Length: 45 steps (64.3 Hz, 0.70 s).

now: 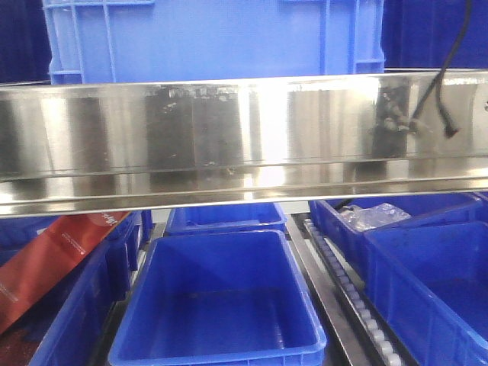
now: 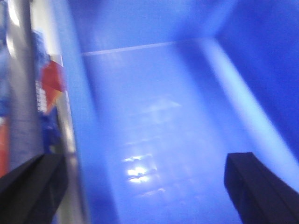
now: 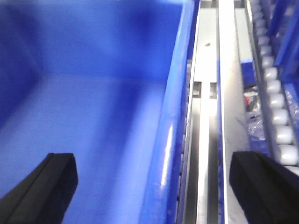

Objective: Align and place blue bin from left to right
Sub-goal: 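Lower the held blue bin onto the upper shelf of the rack, then open both grippers to release the bin rims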

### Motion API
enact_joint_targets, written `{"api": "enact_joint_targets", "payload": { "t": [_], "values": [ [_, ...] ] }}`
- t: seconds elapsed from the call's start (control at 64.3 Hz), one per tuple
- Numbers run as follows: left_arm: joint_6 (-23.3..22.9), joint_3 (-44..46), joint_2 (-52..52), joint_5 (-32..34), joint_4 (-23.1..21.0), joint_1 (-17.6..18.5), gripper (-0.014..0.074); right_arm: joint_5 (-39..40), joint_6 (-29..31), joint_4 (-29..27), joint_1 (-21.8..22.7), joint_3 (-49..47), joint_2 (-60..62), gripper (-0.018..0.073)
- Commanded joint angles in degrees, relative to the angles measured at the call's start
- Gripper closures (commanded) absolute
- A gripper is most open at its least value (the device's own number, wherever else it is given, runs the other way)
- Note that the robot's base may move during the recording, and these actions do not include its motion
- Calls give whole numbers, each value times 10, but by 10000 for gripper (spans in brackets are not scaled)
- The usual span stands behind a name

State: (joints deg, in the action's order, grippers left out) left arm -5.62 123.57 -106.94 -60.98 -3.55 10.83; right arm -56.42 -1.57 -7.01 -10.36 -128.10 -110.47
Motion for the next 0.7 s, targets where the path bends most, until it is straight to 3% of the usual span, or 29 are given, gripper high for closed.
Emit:
{"api": "enact_joint_targets", "payload": {
  "t": [0.0,0.062,0.14,0.218,0.327,0.405,0.607,0.685],
  "values": [
    [4,14,26,-12,4,2,34,-2,6,2,1,-4,33,5],
    [4,17,39,-28,9,2,43,-13,6,2,1,-4,48,50],
    [4,17,57,-54,18,2,94,-30,6,2,1,-4,67,188],
    [4,17,68,-84,35,2,223,-45,6,2,1,-4,84,373],
    [4,17,80,-90,67,2,506,-68,6,4,1,-4,101,635],
    [4,17,87,-90,72,2,708,-86,6,14,1,-4,108,627],
    [4,-88,163,-90,71,2,707,-79,6,62,1,61,149,628],
    [4,-167,213,-26,71,2,707,-41,6,66,1,115,183,628]
  ]
}}
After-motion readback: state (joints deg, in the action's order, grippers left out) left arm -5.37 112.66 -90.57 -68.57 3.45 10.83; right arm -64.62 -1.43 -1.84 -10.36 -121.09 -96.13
